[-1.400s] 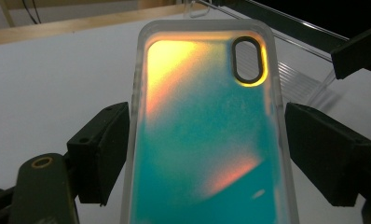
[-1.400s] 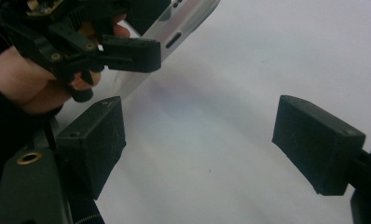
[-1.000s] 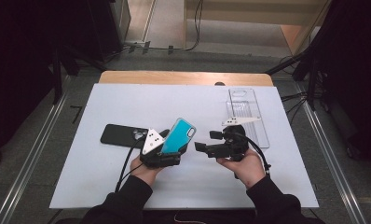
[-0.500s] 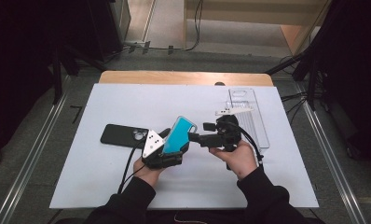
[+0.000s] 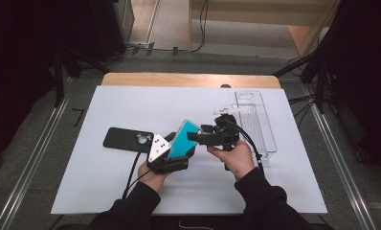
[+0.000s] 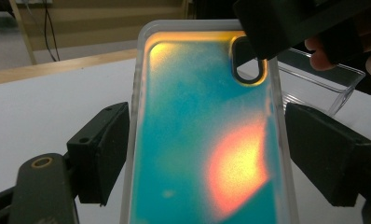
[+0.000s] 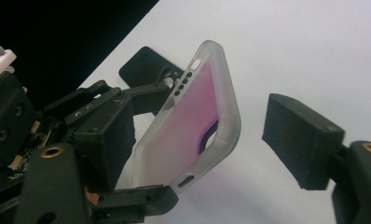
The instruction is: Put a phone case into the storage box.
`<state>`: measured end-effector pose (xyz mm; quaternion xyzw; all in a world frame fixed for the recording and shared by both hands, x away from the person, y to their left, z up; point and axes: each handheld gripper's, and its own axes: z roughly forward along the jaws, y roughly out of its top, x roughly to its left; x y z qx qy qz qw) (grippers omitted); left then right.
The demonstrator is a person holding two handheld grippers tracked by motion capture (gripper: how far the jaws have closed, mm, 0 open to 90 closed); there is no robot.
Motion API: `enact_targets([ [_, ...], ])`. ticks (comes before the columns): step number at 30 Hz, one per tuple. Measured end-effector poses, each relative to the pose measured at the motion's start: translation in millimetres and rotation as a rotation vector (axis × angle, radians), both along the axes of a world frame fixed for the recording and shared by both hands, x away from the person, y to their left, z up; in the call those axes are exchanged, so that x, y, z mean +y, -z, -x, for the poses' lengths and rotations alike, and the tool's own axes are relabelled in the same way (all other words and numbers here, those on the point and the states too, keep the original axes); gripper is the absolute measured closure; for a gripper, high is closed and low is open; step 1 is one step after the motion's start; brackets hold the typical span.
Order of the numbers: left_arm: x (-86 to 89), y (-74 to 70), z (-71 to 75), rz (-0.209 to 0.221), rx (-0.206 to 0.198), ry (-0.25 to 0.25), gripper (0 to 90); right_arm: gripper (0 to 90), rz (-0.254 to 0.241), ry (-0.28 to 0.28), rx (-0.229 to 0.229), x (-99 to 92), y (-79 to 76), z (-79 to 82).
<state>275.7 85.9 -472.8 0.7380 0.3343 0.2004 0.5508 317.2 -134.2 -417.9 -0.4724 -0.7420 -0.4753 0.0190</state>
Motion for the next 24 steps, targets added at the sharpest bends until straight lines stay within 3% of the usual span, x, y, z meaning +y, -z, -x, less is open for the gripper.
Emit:
enact_targets([
  [7,-1.0,0.4,0.5,-0.004,0.007,-0.003,17.1,37.8,-0.024,0.007,0.046,4.4,3.5,-3.2],
  [12,-1.4,1.0,1.0,-0.001,0.013,-0.001,17.0,55.5,-0.037,0.028,0.132,8.2,7.9,-6.5],
  [13,-1.4,1.0,1.0,-0.001,0.013,-0.001,17.0,55.5,-0.037,0.028,0.132,8.2,7.9,-6.5],
  [16,-0.9,0.5,1.1,0.011,0.016,0.0,17.0,70.0,-0.07,0.034,0.155,5.3,7.7,-7.7],
  [19,-1.4,0.4,1.4,0.01,0.011,0.0,17.0,75.1,-0.09,0.034,0.169,2.9,7.4,-8.4],
  [20,-1.6,0.6,1.4,0.01,0.013,0.002,17.0,76.3,-0.118,0.026,0.195,1.1,7.7,-9.5],
  [24,-1.4,0.1,1.4,0.015,0.012,0.006,17.0,76.7,-0.132,0.025,0.213,0.1,6.7,-9.4],
])
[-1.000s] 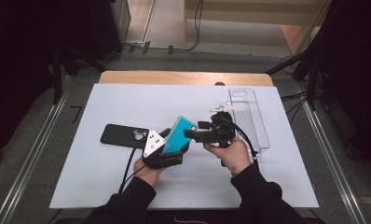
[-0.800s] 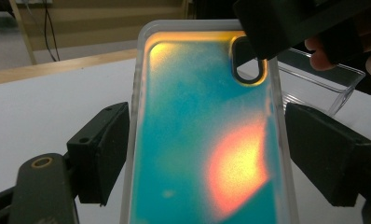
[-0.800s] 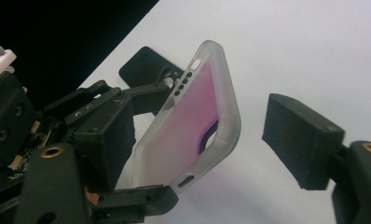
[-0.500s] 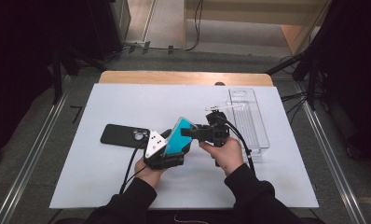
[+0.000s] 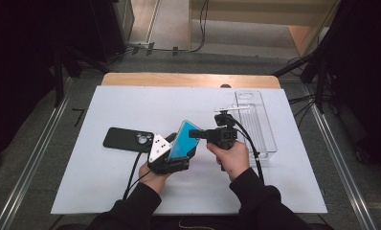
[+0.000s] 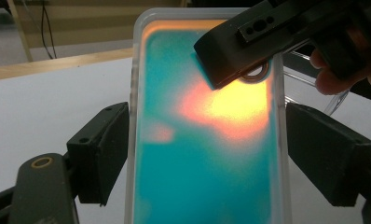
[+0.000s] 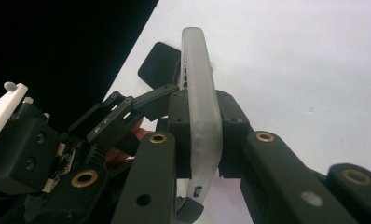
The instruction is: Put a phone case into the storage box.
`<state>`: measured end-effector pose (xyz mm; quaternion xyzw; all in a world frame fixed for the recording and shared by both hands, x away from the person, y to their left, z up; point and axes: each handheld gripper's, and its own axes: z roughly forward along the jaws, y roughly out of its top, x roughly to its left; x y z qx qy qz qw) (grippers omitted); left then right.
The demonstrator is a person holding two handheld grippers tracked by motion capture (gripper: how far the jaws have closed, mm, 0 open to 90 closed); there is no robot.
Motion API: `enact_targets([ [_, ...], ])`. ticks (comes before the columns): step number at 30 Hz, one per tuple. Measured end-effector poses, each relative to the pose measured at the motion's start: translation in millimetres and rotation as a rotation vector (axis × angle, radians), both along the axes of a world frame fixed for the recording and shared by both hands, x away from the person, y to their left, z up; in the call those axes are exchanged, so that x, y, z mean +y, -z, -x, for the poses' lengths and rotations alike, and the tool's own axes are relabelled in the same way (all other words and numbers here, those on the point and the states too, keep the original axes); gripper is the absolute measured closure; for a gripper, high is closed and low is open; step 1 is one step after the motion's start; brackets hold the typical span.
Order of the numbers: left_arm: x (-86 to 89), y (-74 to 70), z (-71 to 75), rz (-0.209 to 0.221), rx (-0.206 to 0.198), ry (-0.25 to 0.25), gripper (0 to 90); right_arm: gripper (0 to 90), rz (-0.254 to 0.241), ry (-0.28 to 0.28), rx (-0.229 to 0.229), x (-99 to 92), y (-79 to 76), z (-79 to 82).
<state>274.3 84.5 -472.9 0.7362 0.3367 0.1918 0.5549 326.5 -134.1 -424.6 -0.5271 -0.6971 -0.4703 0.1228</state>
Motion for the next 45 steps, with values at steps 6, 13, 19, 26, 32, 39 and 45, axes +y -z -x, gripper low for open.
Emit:
enact_targets([
  [6,-0.6,-10.1,-0.7,-0.015,0.019,0.019,16.7,76.8,-0.019,-0.01,0.007,-3.3,-4.5,0.6],
  [13,0.7,-17.2,-3.8,-0.035,0.091,0.038,13.1,77.0,0.003,-0.006,-0.022,-6.3,-9.9,1.4],
  [19,3.4,-23.5,-6.1,-0.064,0.189,0.058,13.1,76.9,0.076,0.01,-0.067,-14.9,-13.1,0.6],
  [26,5.7,-30.0,-10.2,-0.088,0.281,0.115,13.3,76.9,0.146,0.002,-0.141,-18.0,-17.9,3.7],
  [32,12.6,-30.8,-18.4,-0.093,0.371,0.174,18.5,76.9,0.162,-0.033,-0.176,-22.1,-19.0,3.1],
  [39,15.2,-32.5,-30.1,-0.173,0.446,0.25,19.6,76.9,0.181,-0.069,-0.206,-22.2,-17.5,0.2],
  [45,20.6,-36.8,-38.3,-0.209,0.486,0.29,23.3,76.8,0.188,-0.114,-0.218,-24.6,-9.2,0.2],
])
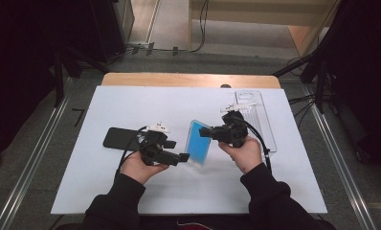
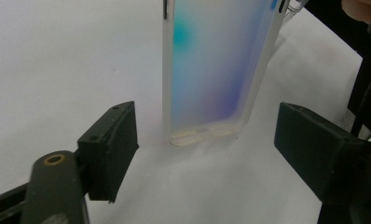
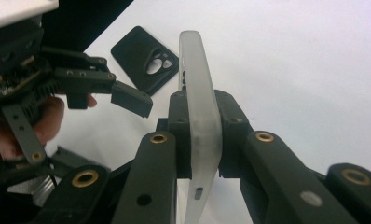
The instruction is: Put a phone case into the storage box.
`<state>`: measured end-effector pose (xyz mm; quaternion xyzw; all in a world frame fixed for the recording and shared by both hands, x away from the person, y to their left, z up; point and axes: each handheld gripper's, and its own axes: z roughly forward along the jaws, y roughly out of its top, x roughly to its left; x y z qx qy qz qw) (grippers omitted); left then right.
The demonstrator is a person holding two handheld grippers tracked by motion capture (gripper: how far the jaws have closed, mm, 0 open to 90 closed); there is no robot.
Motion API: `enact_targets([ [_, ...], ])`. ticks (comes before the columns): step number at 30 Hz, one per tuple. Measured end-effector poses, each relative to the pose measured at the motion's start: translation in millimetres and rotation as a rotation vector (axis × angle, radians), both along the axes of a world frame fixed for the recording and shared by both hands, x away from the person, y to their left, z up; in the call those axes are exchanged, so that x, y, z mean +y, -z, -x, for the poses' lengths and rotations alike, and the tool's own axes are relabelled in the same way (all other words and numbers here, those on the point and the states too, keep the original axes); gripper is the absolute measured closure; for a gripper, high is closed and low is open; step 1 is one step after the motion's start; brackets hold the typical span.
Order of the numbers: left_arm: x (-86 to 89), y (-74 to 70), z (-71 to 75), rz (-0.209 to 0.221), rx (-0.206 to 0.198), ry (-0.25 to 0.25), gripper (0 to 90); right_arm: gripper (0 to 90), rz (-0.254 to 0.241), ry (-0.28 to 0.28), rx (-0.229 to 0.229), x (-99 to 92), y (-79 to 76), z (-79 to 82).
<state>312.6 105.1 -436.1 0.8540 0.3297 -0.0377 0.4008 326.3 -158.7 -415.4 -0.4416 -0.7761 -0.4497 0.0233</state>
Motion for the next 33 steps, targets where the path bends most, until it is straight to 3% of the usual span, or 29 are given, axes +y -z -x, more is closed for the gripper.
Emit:
enact_targets([
  [6,6.4,-6.0,-3.3,0.036,0.004,0.017,24.8,76.9,0.009,-0.054,-0.042,-0.7,0.3,2.9],
  [9,10.8,-12.0,-6.3,0.031,-0.005,0.027,25.0,76.8,0.007,-0.102,-0.084,-1.4,-2.0,3.6],
  [12,12.5,-15.4,-7.9,0.034,-0.011,0.038,25.1,76.8,0.011,-0.128,-0.094,-1.4,-3.7,4.3],
  [15,13.2,-20.8,-11.3,0.03,-0.016,0.069,25.1,76.8,0.023,-0.149,-0.102,-0.8,-4.5,4.8],
  [17,13.7,-26.3,-15.9,0.042,-0.02,0.105,25.1,76.8,0.03,-0.191,-0.12,0.4,-6.9,4.8],
  [20,13.9,-31.4,-20.0,0.043,-0.036,0.125,25.1,76.8,0.029,-0.247,-0.128,1.6,-9.7,3.4],
  [25,12.3,-36.9,-23.1,0.043,-0.051,0.158,26.9,76.8,0.053,-0.287,-0.142,4.6,-11.5,2.9],
  [28,10.7,-39.1,-25.6,0.016,-0.067,0.195,26.9,76.8,0.055,-0.317,-0.157,5.3,-11.5,3.6],
  [29,9.2,-40.1,-27.1,0.005,-0.069,0.216,28.0,76.8,0.075,-0.349,-0.189,5.9,-11.4,4.3],
  [33,7.2,-41.3,-29.6,-0.006,-0.07,0.246,30.8,76.8,0.086,-0.387,-0.216,6.5,-12.1,3.8],
])
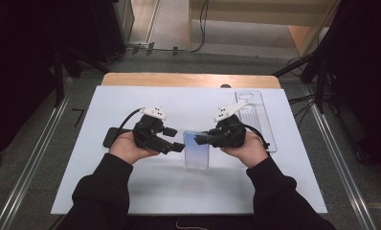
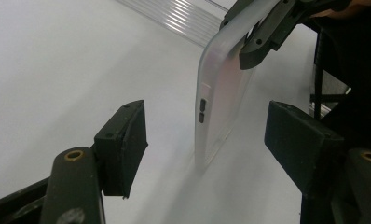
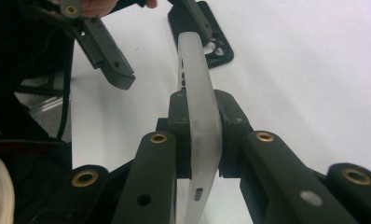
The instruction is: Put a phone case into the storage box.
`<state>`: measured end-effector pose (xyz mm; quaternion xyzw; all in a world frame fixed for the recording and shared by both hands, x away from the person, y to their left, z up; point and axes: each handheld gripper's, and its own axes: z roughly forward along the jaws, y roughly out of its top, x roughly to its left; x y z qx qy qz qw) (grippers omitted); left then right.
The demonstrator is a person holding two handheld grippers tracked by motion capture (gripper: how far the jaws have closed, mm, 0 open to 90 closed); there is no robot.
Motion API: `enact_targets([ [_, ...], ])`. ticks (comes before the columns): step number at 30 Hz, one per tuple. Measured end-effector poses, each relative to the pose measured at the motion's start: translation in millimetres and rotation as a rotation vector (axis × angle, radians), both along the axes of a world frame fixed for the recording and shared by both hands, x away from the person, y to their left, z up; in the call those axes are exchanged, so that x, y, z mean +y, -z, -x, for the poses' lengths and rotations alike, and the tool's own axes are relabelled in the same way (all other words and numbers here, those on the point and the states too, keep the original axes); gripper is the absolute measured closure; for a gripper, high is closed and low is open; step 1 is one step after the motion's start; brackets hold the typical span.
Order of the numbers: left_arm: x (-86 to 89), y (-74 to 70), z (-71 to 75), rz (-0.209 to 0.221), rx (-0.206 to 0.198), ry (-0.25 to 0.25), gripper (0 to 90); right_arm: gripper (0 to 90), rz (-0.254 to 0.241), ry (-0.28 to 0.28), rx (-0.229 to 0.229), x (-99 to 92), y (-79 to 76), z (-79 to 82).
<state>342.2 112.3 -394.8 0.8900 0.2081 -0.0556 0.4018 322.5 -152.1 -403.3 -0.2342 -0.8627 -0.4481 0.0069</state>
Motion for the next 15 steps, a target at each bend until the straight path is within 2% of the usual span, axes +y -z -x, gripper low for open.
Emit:
enact_targets([
  [4,-1.8,-1.8,-4.6,-0.004,0.001,0.026,32.7,76.8,-0.014,-0.035,-0.004,0.8,-1.3,-2.0],
  [9,-0.4,-3.2,-7.4,0.033,0.001,0.05,39.6,76.8,-0.015,-0.07,-0.018,2.5,0.4,-3.2],
  [12,-2.0,-0.7,-6.0,0.019,-0.001,0.071,46.4,76.7,-0.003,-0.104,-0.032,6.5,1.8,-2.2],
  [15,-4.7,2.2,-2.5,0.0,0.001,0.103,49.6,76.8,-0.005,-0.112,-0.032,7.8,1.6,-1.1],
])
